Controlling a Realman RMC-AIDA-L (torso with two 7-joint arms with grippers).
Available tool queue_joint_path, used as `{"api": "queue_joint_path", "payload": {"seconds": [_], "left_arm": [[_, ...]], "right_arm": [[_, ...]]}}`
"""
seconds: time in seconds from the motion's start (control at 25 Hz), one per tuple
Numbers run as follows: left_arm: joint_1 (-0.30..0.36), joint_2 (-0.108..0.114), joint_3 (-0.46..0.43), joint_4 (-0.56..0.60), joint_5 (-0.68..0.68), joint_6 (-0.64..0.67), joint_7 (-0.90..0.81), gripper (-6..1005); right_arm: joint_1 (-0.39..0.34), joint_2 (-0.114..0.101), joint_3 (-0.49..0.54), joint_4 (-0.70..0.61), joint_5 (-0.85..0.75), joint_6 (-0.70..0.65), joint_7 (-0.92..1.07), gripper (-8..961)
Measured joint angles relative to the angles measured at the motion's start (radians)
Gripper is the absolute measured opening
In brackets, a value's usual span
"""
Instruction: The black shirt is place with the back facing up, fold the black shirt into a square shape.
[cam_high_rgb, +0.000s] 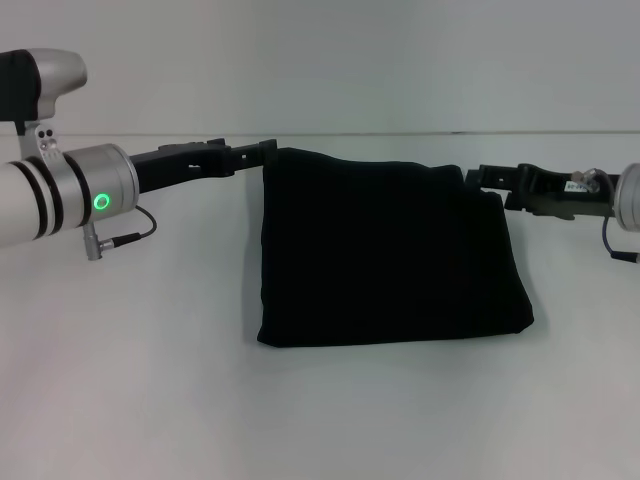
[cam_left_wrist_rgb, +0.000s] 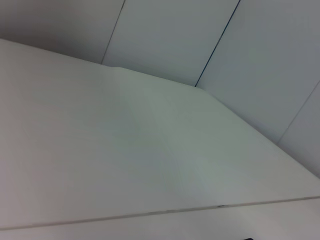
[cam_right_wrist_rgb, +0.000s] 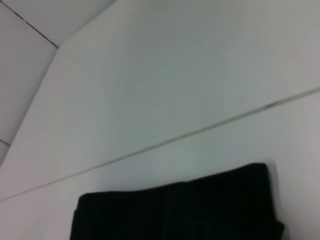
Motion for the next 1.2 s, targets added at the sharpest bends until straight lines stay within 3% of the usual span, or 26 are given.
{"api": "queue_joint_path", "payload": {"seconds": [0.24, 0.44, 0.96, 1.08, 1.2], "left_arm": [[0.000, -0.004, 0.000, -0.007, -0.003, 0.000, -0.004, 947], [0.001, -0.004, -0.001, -0.009, -0.003, 0.000, -0.005, 947], [-0.004, -0.003, -0.011, -0.002, -0.006, -0.029, 0.002, 947], [-0.006, -0.003, -0.010, -0.004, -0.006, -0.042, 0.002, 947], [-0.006, -0.003, -0.010, -0.010, -0.006, -0.054, -0.001, 946]], "right_arm": [[-0.004, -0.003, -0.004, 0.002, -0.032, -0.008, 0.007, 896], [0.009, 0.010, -0.004, 0.003, -0.033, 0.003, 0.007, 895], [0.075, 0.093, 0.005, -0.008, -0.016, 0.213, -0.089, 896], [0.077, 0.096, 0.005, -0.008, 0.037, 0.235, -0.153, 896], [0.062, 0.085, 0.006, -0.013, 0.108, 0.235, -0.205, 896]]}}
